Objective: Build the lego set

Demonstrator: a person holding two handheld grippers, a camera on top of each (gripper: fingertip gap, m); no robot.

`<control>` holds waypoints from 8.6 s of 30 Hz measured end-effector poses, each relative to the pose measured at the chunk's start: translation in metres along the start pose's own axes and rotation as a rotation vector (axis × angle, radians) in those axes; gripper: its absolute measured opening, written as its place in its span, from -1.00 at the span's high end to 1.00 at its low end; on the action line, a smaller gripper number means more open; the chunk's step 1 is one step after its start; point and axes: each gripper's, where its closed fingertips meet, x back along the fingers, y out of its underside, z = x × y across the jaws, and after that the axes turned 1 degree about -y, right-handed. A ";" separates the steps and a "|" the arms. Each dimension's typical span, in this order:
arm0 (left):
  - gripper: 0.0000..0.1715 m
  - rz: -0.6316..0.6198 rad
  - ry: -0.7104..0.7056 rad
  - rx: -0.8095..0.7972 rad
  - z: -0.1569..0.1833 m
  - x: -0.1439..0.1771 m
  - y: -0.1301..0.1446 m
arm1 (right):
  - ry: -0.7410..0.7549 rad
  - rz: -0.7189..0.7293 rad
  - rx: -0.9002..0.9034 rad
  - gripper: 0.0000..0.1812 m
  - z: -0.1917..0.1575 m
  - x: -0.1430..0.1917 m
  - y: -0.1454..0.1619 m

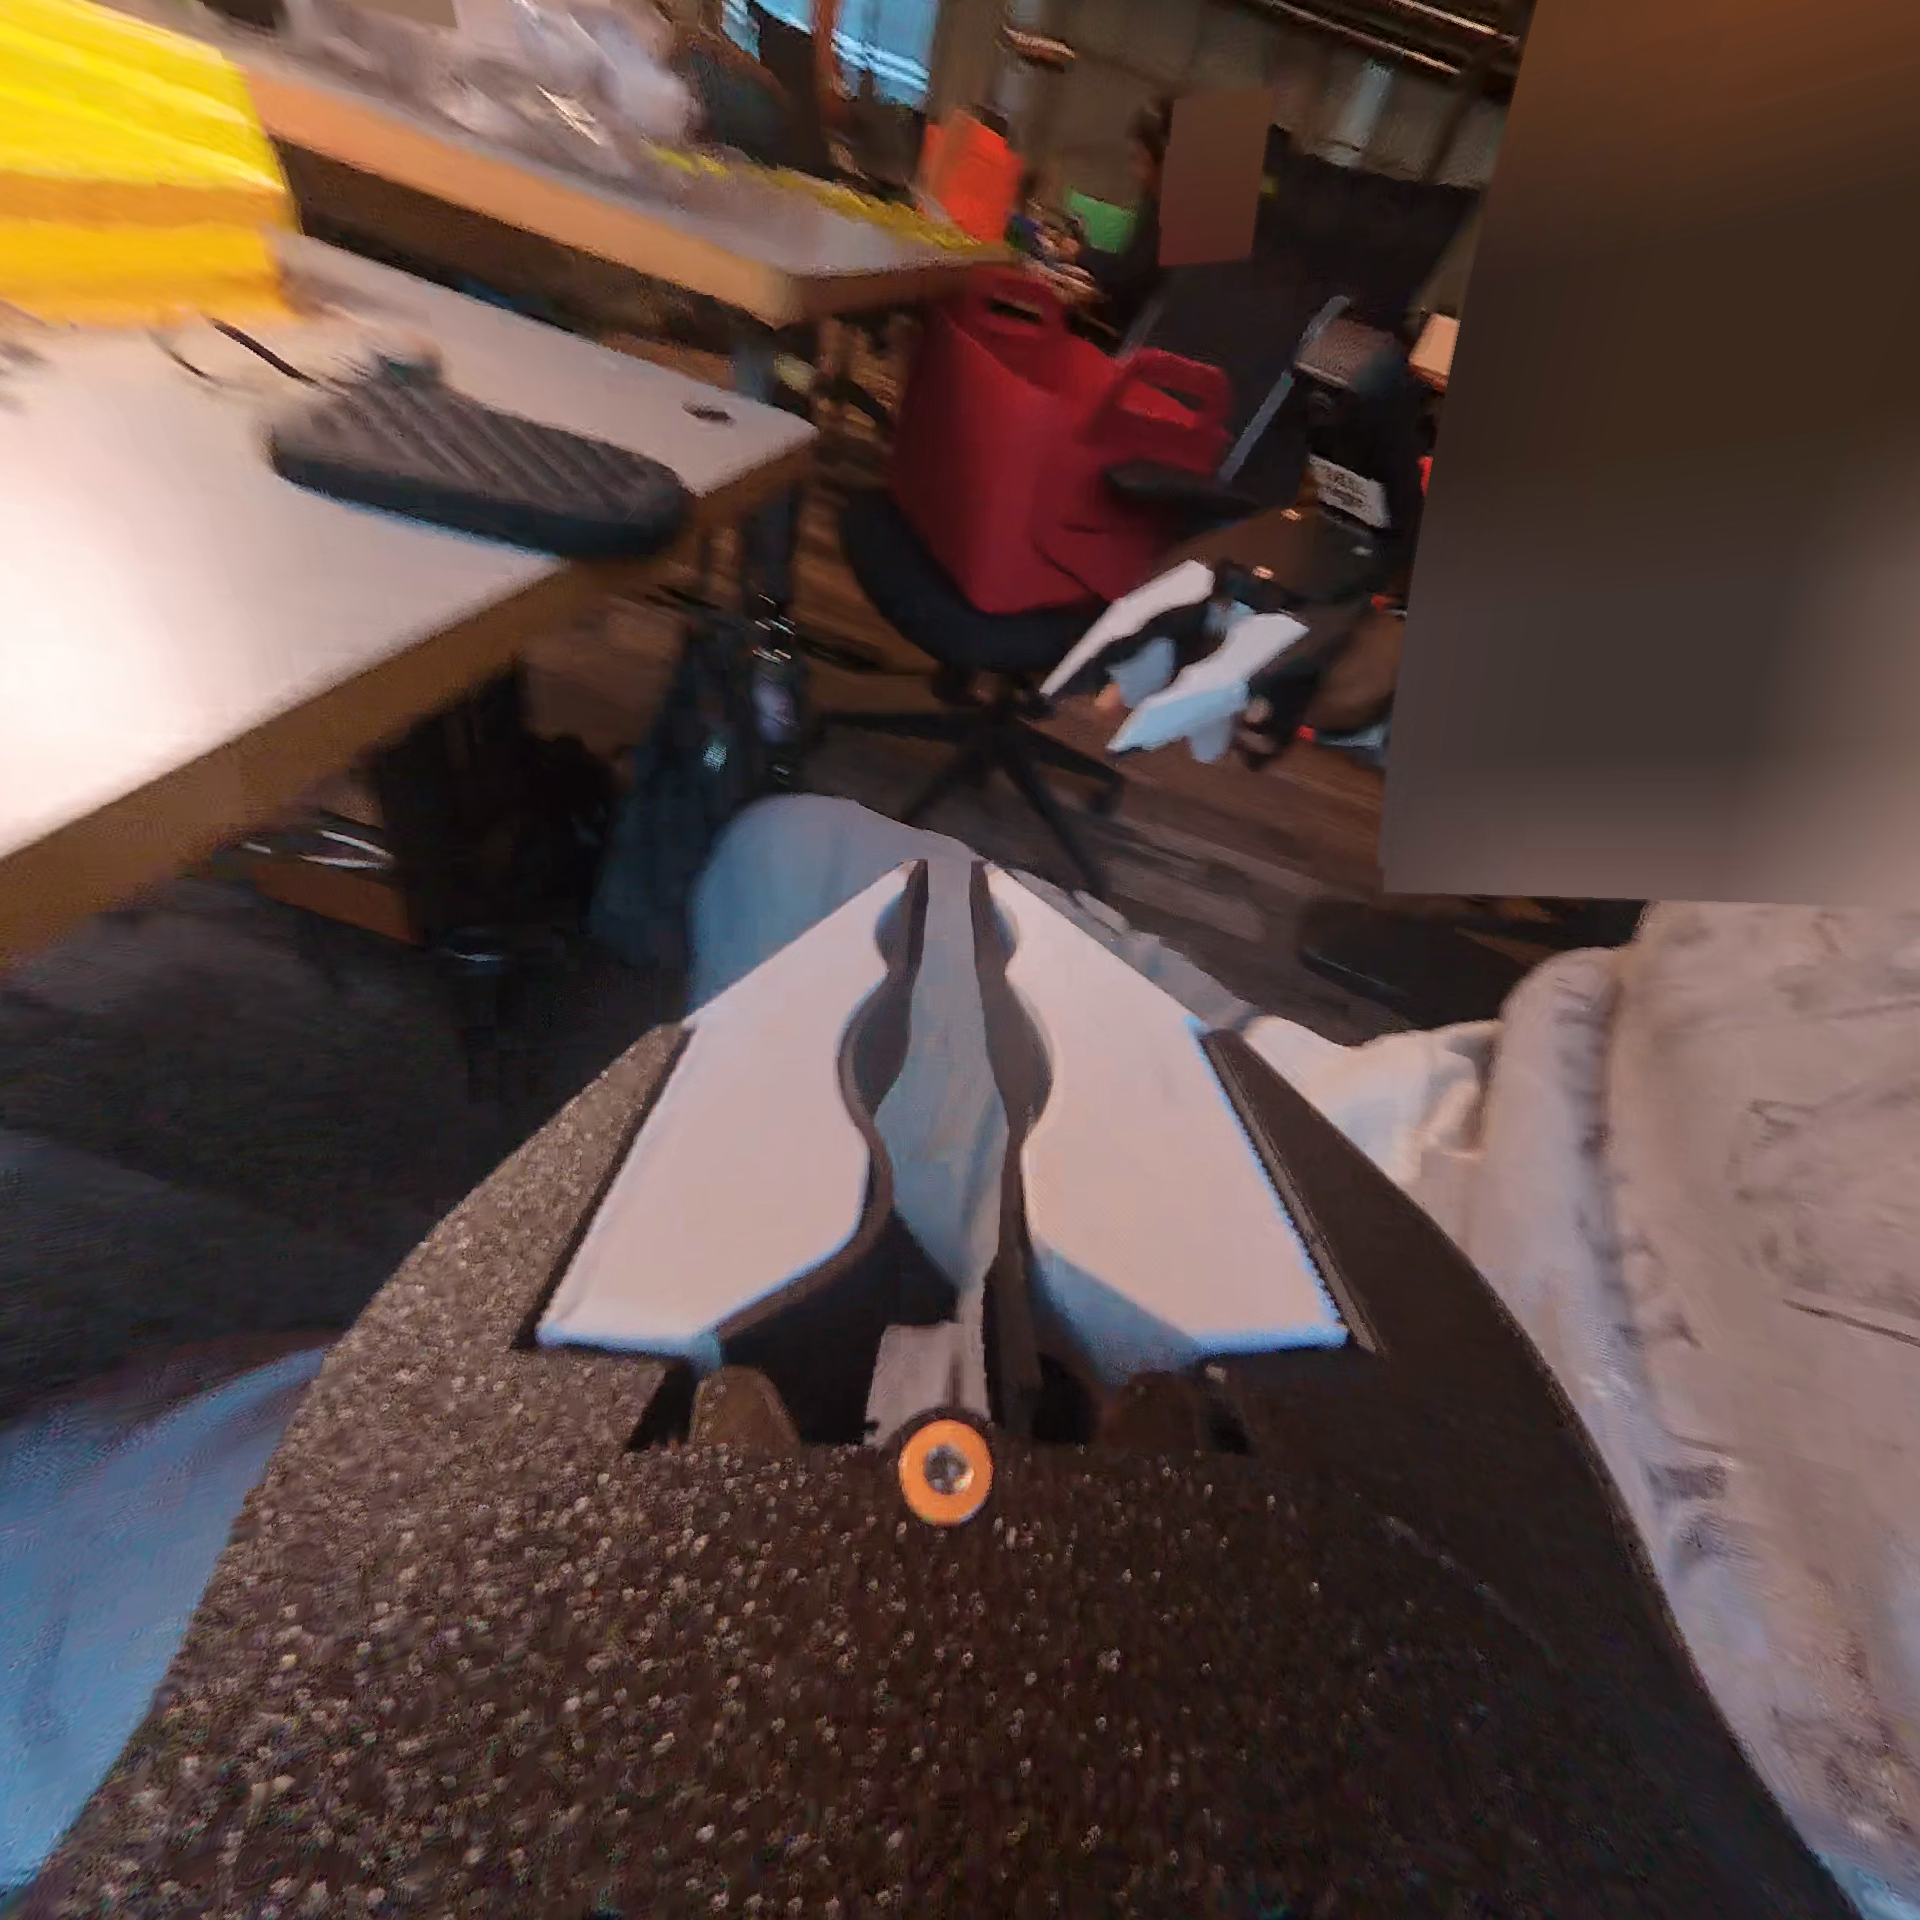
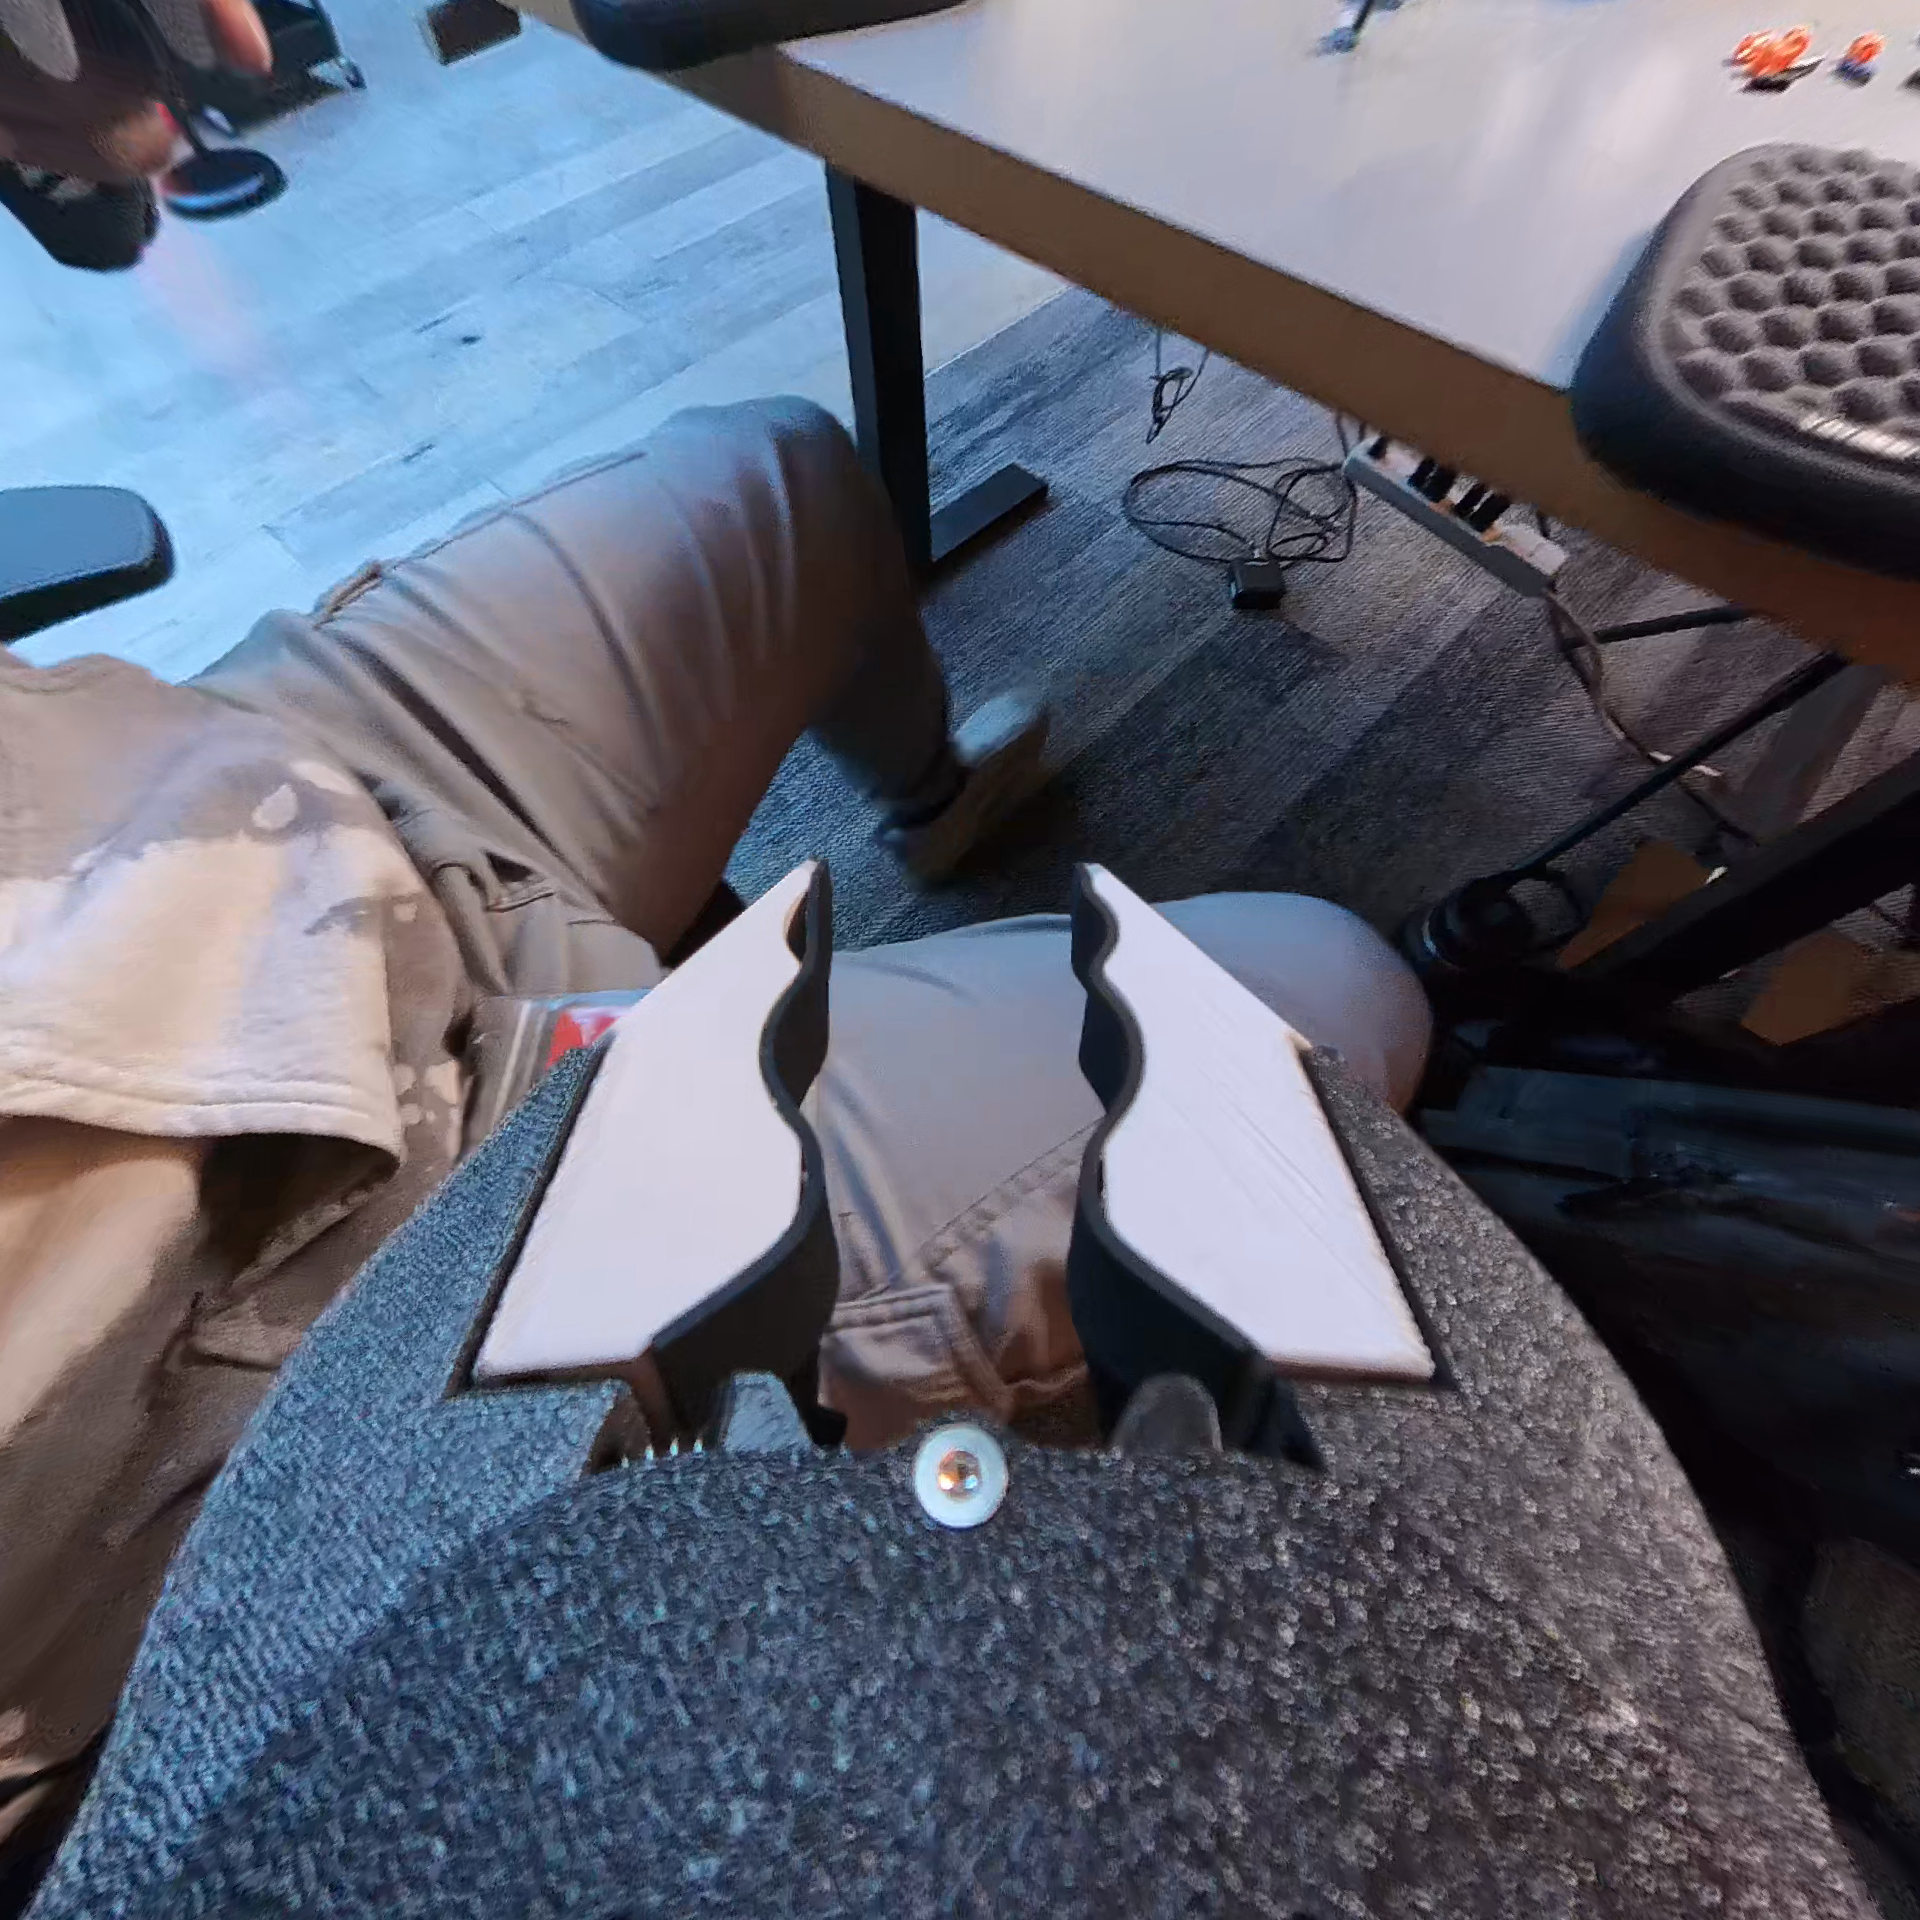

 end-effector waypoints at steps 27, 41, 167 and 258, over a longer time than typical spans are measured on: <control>0.68 -0.065 -0.024 0.144 -0.104 -0.091 -0.242 | 0.897 0.376 -0.594 0.36 0.253 0.146 -0.118; 0.64 -0.018 0.373 -0.187 -0.073 0.028 -0.309 | 1.188 0.494 -0.754 0.26 -0.067 0.067 -0.209; 0.38 -0.485 -0.458 -0.305 0.153 -0.312 -0.085 | 1.057 -0.202 -1.331 0.65 -0.115 0.113 0.900; 0.31 0.141 -0.356 -0.174 -0.283 0.388 -0.390 | 0.938 0.520 -0.308 0.93 -0.133 0.038 -0.591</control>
